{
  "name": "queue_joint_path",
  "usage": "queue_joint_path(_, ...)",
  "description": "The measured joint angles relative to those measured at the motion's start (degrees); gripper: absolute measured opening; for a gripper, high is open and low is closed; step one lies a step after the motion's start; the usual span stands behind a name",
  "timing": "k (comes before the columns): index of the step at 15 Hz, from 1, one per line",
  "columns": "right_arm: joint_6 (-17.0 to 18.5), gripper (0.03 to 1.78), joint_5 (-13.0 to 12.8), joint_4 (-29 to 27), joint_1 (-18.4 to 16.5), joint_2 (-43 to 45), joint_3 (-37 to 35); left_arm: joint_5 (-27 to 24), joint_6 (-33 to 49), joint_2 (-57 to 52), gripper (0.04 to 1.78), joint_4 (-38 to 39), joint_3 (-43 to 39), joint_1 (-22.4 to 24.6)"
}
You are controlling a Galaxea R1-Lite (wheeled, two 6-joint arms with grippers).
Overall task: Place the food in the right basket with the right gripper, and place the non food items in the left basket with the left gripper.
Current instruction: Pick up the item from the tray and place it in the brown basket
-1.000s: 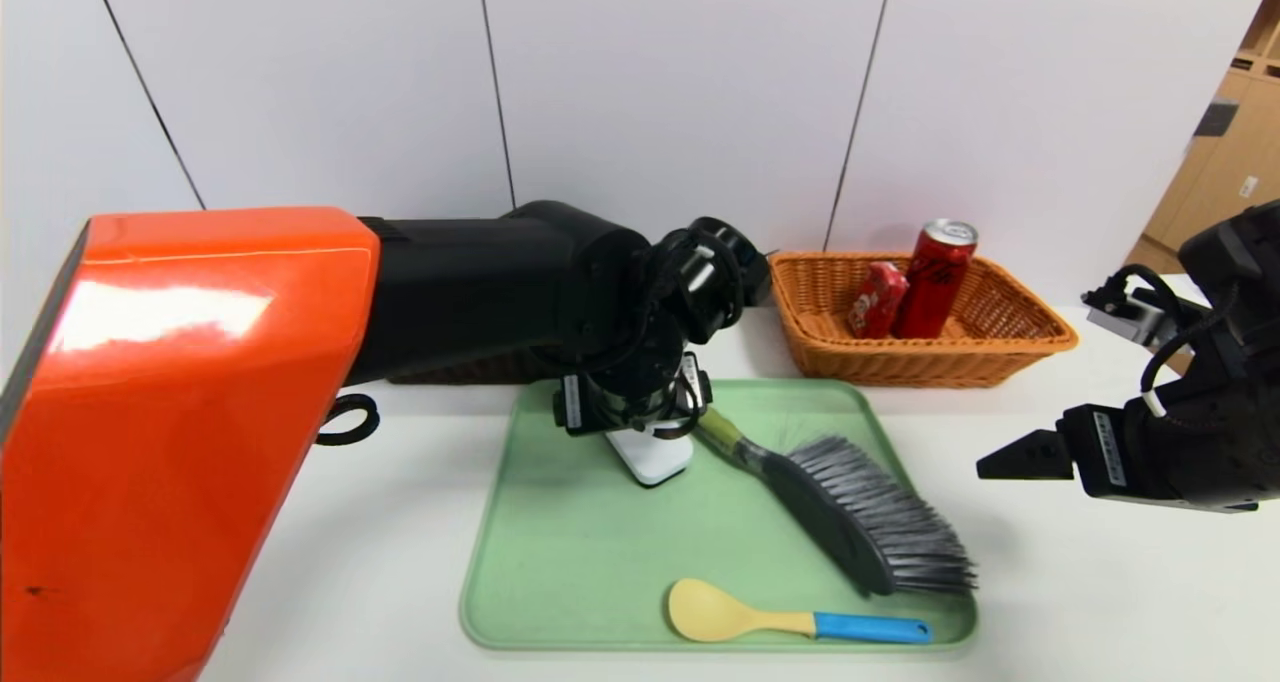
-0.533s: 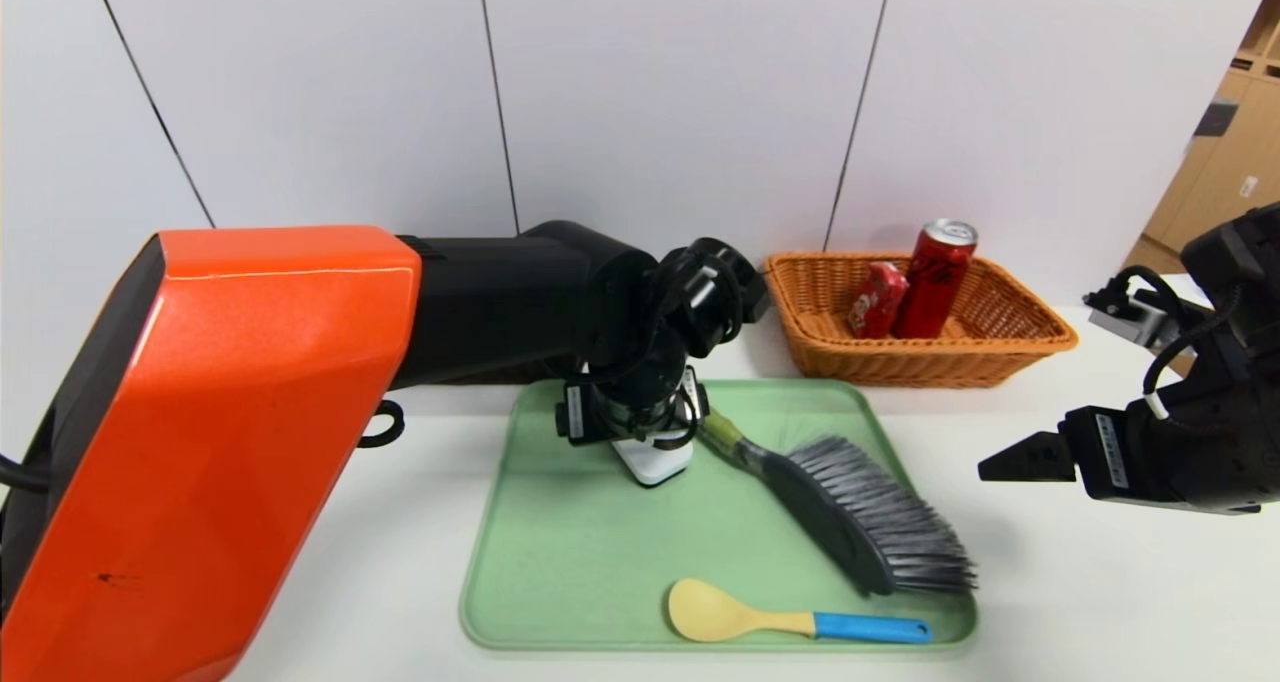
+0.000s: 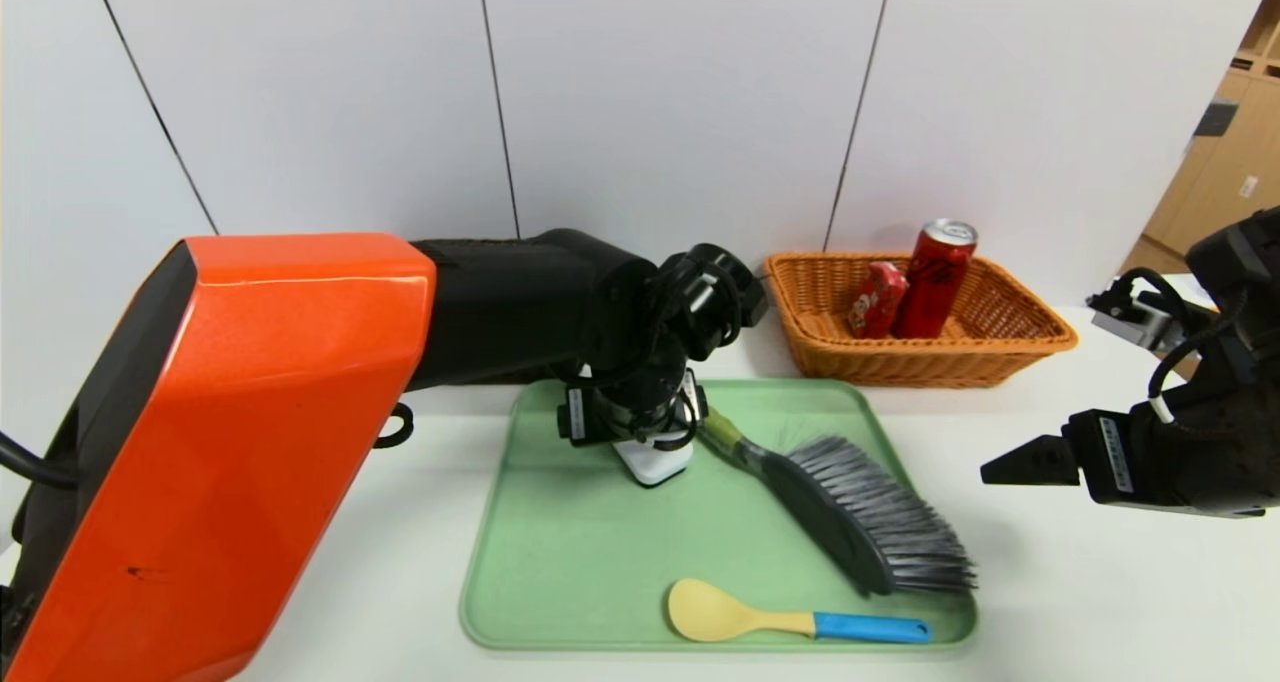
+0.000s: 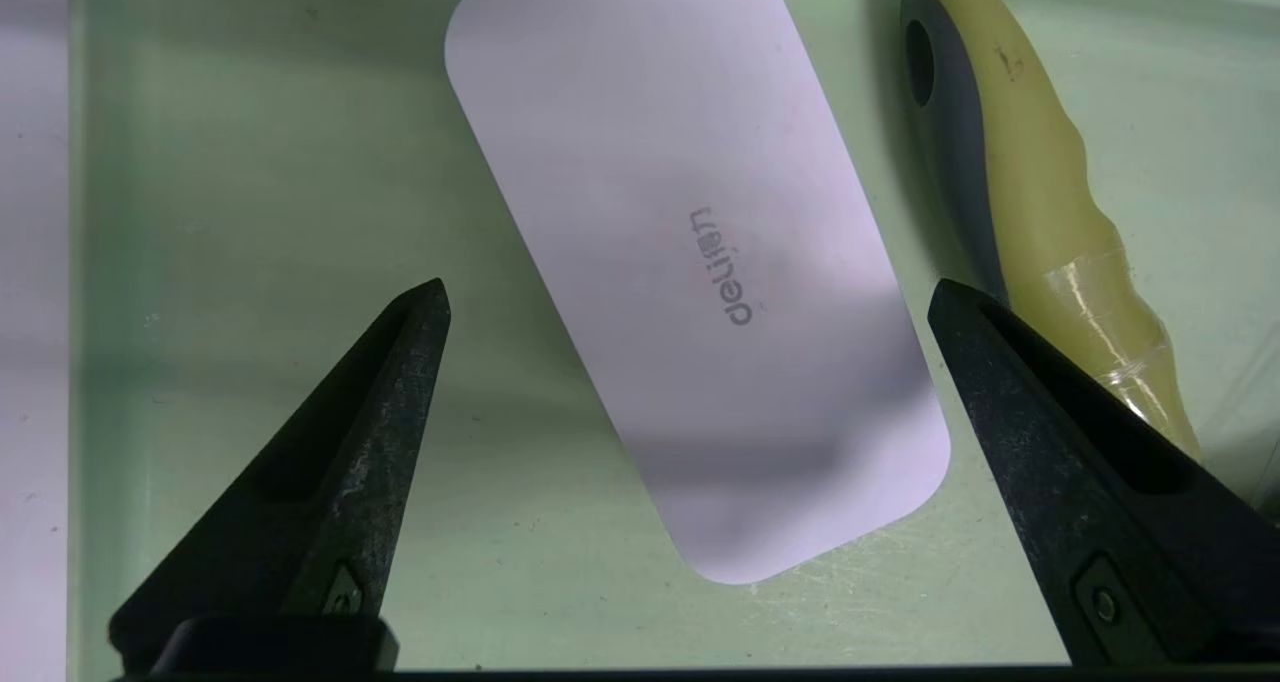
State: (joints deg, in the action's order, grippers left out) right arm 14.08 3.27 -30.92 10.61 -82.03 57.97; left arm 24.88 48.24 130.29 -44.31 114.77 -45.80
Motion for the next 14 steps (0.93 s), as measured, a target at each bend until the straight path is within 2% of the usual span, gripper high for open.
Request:
queue_joint_path(11,0.0,1.71,0.1,0.0,0.0,1.6,-1.5,0.1,-0.4,1.6,1.69,1.2,0.1,0.1)
queue_joint_path(14,-0.3,1.71,0.1,0.0,0.0,1.9,-1.5,0.1,-0.5,1.8,1.18,1.3,0.1,0.1)
